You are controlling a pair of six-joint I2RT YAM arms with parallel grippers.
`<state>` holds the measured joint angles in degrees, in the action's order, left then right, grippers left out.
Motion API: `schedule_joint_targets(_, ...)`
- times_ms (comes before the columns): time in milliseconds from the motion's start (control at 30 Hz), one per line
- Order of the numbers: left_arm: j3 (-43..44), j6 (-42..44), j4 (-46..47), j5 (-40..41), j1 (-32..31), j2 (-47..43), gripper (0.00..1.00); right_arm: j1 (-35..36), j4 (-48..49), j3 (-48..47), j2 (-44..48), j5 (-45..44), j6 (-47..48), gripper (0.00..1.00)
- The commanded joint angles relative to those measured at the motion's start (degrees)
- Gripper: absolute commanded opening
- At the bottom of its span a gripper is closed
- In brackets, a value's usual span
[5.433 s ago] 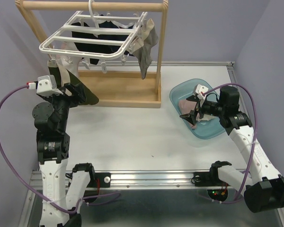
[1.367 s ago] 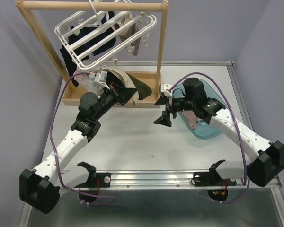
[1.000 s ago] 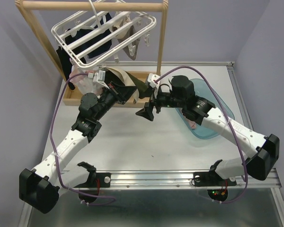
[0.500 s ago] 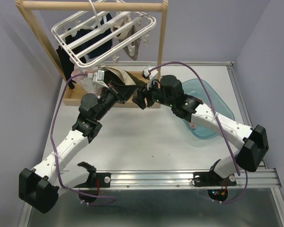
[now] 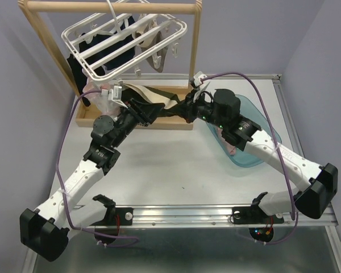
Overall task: Remove the underwear clipped to the hanger
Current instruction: Remove the underwear from the hanger.
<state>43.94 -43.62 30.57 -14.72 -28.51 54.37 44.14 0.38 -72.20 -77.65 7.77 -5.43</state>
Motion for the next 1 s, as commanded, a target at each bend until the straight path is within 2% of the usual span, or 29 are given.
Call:
schedule_joint_targets(0,-0.35,2.22,0.47,0.74,-0.23,-3.47,0.57,-3.35,6.38,2.76,3.02,3.74,-1.25,0.01)
schedule_joint_targets(100,-0.52,4.24,-2.43,1.71,-0.23,-5.67,0.68,-4.67,7.61,4.7,4.08,5.41,-2.04,0.0)
schedule_joint_targets(200,-0.61,5.82,-5.16,1.54,-0.14,-7.25,0.71,-5.55,8.67,6.19,4.61,6.38,-2.65,0.01)
schedule_joint_targets(467,-1.49,12.05,-14.11,-3.2,-0.23,-10.15,0.71,-8.1,10.86,8.57,4.96,9.45,-4.5,0.01)
schedule_joint_targets(600,-3.16,17.94,-18.43,-3.39,-0.23,-16.64,0.71,-8.63,11.75,9.27,5.05,12.17,-4.33,0.01)
schedule_joint_targets(833,-1.85,31.03,-24.77,2.05,-0.23,-27.81,0.74,-8.9,12.1,9.63,5.22,15.87,-3.1,0.01)
schedule_joint_targets(967,0.17,35.87,-24.51,8.12,-0.23,-32.39,0.83,-9.25,12.1,9.63,5.05,16.31,-2.92,0.01)
